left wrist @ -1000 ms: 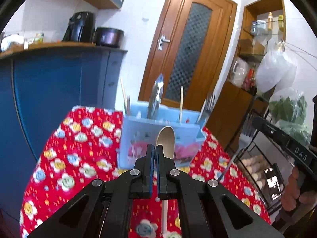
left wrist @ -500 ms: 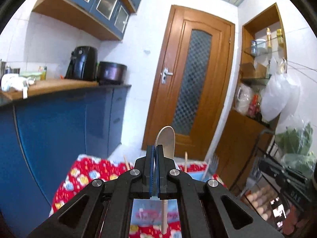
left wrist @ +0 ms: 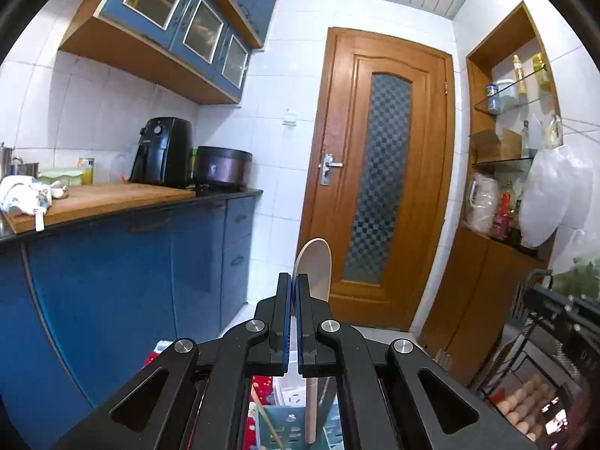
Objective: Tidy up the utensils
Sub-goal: 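Lift the wooden spoon and silver fork and carry both toward the holder, then lower the spoon and fork into the holder and open both tools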
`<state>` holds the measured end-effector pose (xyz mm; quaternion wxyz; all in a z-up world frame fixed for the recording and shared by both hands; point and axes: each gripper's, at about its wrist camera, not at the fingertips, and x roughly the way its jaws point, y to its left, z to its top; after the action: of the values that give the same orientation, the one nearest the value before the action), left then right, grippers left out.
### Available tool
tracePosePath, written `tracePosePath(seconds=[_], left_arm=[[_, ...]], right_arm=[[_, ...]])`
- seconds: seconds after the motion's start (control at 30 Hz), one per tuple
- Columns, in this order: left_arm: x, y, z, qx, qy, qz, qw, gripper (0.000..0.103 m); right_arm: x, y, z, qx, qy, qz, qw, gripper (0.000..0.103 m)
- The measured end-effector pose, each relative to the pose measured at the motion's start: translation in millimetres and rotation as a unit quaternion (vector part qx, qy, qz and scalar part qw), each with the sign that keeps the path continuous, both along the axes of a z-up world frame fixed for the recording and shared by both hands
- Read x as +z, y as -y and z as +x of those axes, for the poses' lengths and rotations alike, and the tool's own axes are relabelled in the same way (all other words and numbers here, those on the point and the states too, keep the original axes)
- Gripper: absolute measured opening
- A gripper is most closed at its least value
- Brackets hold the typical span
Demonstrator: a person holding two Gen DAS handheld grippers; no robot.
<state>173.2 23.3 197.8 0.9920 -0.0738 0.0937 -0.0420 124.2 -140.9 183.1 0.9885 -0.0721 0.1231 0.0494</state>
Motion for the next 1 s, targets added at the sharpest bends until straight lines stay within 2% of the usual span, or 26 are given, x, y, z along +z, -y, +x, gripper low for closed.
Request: tracePosePath(seconds=[0.47, 0.8, 0.93, 1.0], left_arm=[[-54.0, 0.3, 25.6, -0.01, -0.061, -0.001, 0.9981, 0.001], [-73.3, 6.6, 22.0, -0.028, -0.083, 0.008, 0.9961, 0.002], [-74.4, 6.6, 19.3, -0.031, -0.092, 0.003, 0.9952, 0.002], [-73.9, 3.8, 19.2, -0.034, -0.102, -0.004, 0.9942, 0.003]], right_arm=[[-54.2, -12.0, 36.0, 0.022, -0.078, 0.017, 0.997, 0.004], [-68.5, -10.2, 40.2, 0.031, -0.105, 0.05, 0.993, 0.005], [-64.8, -5.4, 34.9, 0.04, -0.104, 0.077, 0.991, 0.018], [-61.7, -4.4, 30.9, 0.044, -0.1, 0.083, 0.991, 0.02]])
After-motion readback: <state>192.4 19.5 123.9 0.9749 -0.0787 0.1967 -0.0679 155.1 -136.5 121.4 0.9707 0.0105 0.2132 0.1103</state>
